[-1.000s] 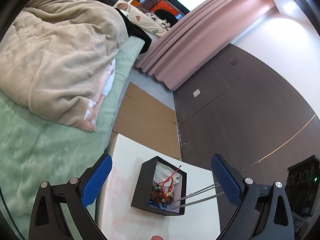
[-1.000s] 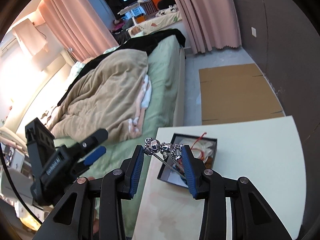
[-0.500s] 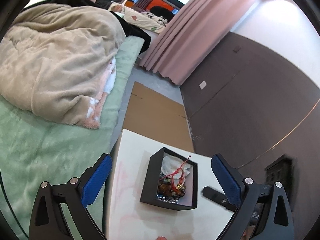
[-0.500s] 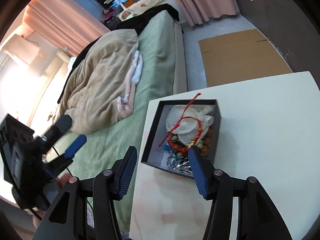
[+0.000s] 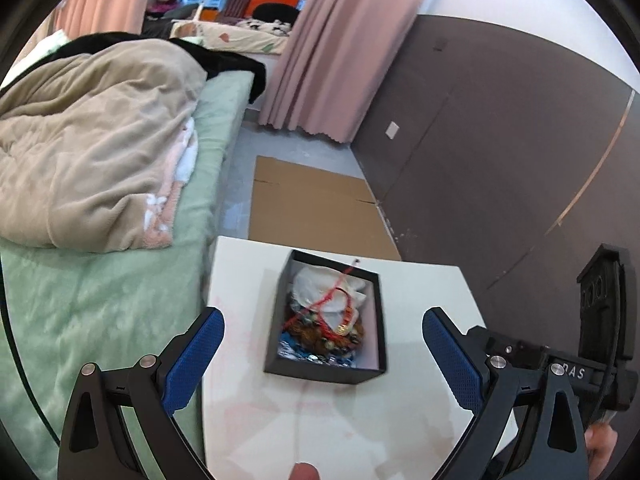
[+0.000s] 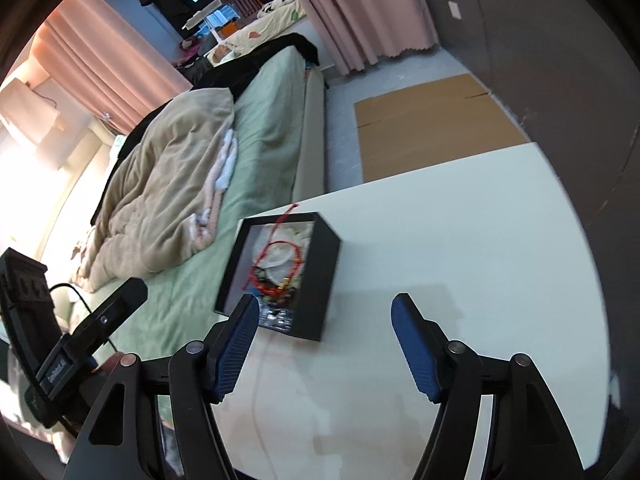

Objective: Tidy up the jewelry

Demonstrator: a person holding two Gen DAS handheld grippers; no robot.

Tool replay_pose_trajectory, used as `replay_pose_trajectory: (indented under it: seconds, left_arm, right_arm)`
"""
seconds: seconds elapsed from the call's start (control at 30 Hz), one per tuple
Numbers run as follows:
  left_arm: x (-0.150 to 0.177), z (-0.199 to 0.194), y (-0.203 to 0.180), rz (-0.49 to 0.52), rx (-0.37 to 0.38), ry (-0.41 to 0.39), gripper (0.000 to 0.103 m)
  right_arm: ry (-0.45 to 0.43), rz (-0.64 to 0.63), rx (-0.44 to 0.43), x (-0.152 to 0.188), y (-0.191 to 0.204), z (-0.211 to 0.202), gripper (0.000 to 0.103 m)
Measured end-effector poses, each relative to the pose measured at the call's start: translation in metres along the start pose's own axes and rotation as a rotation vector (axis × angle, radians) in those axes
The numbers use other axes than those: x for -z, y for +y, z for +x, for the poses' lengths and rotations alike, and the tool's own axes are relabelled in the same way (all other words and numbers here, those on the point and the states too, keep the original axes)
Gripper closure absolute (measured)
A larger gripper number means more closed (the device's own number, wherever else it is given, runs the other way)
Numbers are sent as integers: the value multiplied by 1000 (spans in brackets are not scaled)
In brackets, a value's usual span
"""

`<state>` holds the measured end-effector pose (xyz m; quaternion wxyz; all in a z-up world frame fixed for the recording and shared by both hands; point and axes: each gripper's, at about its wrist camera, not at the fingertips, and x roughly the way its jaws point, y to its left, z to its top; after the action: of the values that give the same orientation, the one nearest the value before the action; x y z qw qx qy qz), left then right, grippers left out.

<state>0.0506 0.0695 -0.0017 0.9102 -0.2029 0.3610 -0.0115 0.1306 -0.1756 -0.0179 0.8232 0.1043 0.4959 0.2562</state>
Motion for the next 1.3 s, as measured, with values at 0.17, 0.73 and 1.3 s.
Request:
replay_pose_trajectory:
  seconds: [0.17,0.73,1.3]
  left_arm:
    - [8,-5,-15,49,-31,-13,4]
    - [34,-14,-51,210,-112,-46,2]
    - [37,-28,-56,221,-122,-106,0]
  right_arm:
    - [-29,-19,53,4,-12,-19,34]
    - [-139,-122,142,22,-30,-55,0]
    - [-219,-188,123,29,-20,-75,0]
